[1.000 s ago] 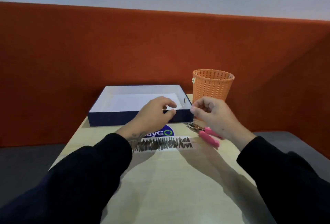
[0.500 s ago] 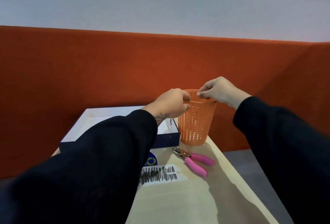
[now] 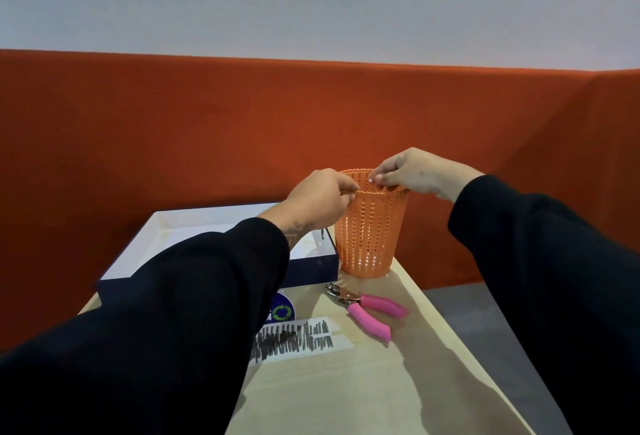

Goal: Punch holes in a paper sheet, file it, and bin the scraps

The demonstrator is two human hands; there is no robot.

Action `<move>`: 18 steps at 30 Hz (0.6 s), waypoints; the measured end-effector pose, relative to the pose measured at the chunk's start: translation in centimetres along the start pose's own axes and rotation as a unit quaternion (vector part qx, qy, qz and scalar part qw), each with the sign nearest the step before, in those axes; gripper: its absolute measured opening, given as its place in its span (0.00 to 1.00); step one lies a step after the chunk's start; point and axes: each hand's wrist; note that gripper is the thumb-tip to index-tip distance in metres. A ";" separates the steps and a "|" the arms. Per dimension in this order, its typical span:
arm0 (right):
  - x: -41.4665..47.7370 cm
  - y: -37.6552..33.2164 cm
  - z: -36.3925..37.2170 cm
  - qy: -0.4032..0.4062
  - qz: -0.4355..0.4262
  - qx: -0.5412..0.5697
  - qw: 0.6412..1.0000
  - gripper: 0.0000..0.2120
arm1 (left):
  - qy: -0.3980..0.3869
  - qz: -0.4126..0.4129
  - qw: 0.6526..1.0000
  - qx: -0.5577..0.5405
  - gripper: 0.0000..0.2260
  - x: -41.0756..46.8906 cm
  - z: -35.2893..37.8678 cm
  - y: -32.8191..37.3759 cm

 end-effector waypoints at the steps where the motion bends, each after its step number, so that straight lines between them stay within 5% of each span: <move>1: 0.0 0.0 0.0 -0.002 -0.002 -0.005 1.000 0.08 | 0.002 -0.002 1.000 -0.002 0.11 0.0 0.1 0.0; 18: 0.5 0.2 0.9 0.055 -0.034 -0.101 0.993 0.04 | 0.020 -0.006 0.999 -0.030 0.13 -1.0 0.5 0.1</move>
Point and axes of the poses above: each hand's wrist, its own x-axis towards the middle knuckle, its own z-axis out of the palm, y = z × x, and after that the axes turned 8 degrees about -x, right-handed
